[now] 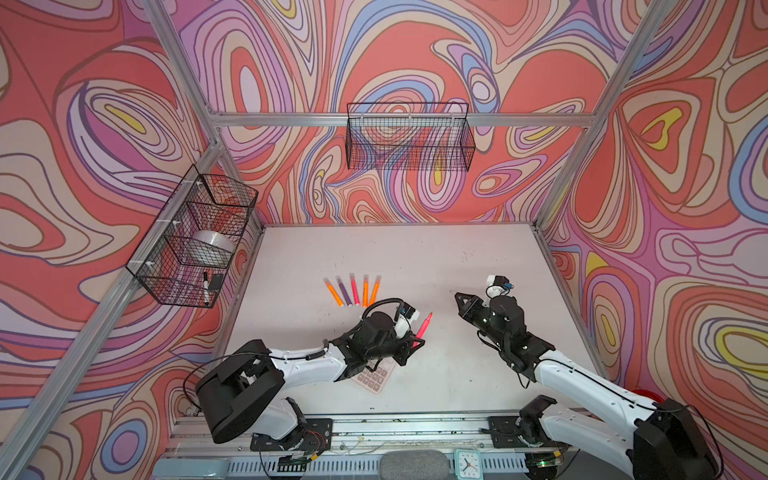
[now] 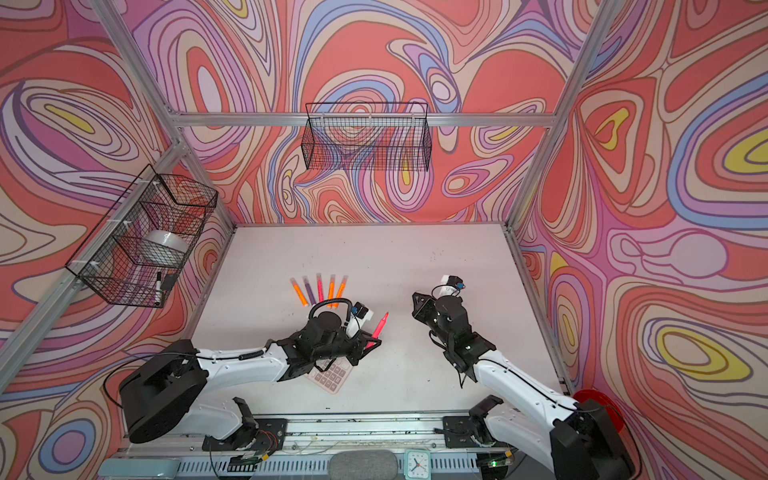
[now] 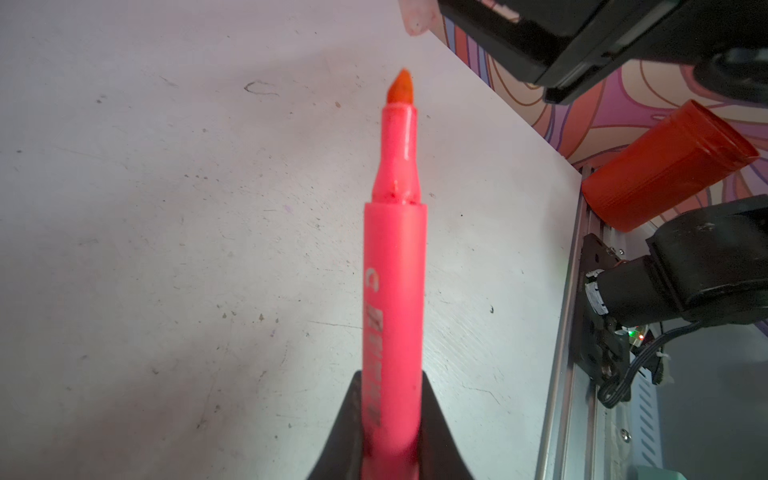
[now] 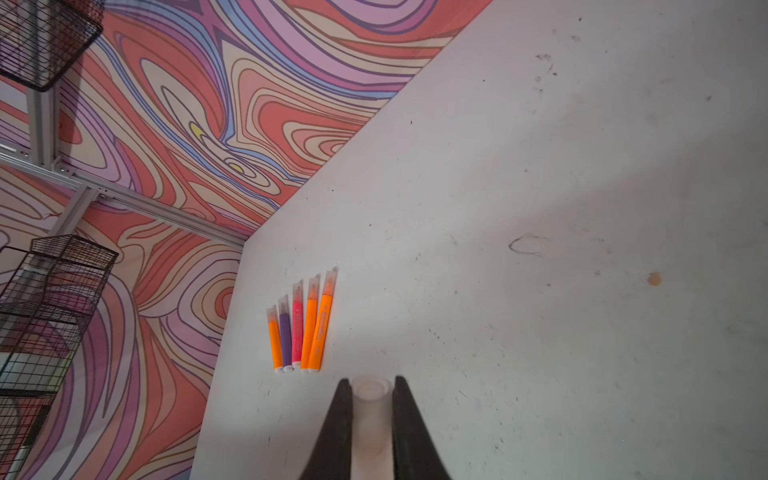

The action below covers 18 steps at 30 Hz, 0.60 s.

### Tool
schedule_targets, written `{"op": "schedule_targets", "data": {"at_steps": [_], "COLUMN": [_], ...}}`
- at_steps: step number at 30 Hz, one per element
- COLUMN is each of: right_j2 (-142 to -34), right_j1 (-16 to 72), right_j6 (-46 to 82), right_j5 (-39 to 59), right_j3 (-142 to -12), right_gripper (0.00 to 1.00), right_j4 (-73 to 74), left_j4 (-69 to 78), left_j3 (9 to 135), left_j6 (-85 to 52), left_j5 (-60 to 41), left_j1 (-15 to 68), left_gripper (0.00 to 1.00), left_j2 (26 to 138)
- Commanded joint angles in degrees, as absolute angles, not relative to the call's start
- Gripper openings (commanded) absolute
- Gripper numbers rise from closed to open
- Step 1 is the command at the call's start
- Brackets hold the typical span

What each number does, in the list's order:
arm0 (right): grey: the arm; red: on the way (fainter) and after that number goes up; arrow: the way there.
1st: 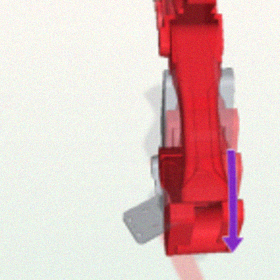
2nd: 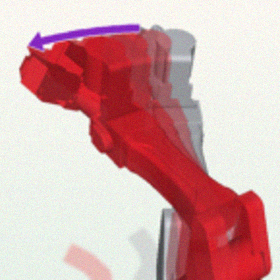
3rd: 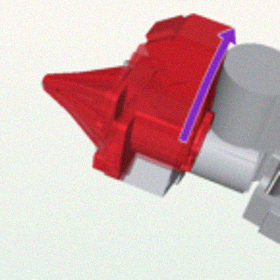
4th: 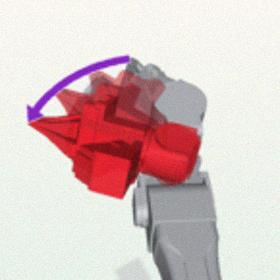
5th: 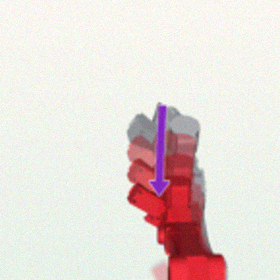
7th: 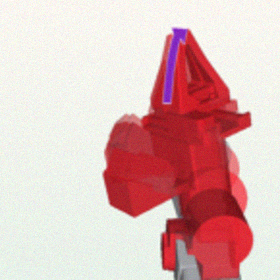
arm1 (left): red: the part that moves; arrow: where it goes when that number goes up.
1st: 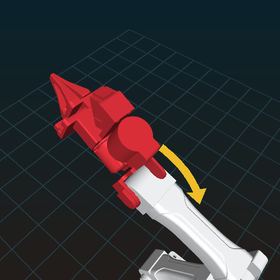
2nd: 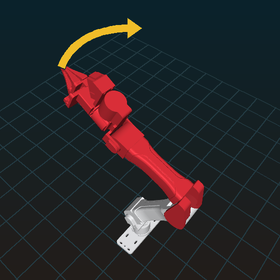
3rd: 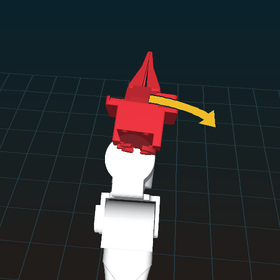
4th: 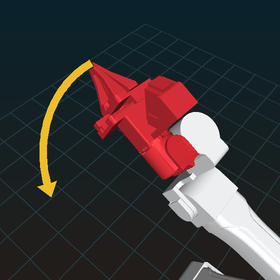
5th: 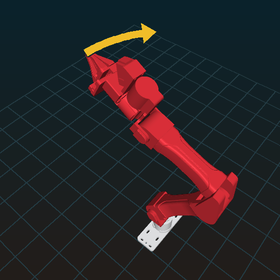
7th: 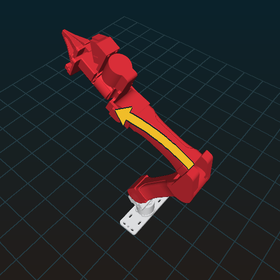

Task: Insert the pens into the pen caps
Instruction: 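Lift the translucent cap with the right gripper over the pink marker tip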

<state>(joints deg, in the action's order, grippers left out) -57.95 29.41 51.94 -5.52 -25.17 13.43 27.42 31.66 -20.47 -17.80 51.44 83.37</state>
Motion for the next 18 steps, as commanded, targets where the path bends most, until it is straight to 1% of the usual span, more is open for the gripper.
{"op": "schedule_targets", "data": {"at_steps": [1,8,18], "right_j2": [-57.6,-62.0,-66.5], "right_j1": [30.9,32.6,34.9], "right_j6": [54.3,54.8,55.1], "right_j5": [-7.4,-5.3,-5.4], "right_j3": [-23.3,-25.2,-26.2], "right_gripper": [0.0,0.0,0.0], "right_j4": [19.9,23.2,27.0], "left_j4": [30.3,31.1,30.7], "left_j3": [34.0,35.9,37.8], "left_j6": [-22.0,-23.0,-24.1], "left_j5": [-17.8,-18.9,-18.4], "left_j1": [51.7,52.0,52.0], "left_gripper": [0.0,0.0,0.0], "left_j2": [85.6,88.7,90.9]}}
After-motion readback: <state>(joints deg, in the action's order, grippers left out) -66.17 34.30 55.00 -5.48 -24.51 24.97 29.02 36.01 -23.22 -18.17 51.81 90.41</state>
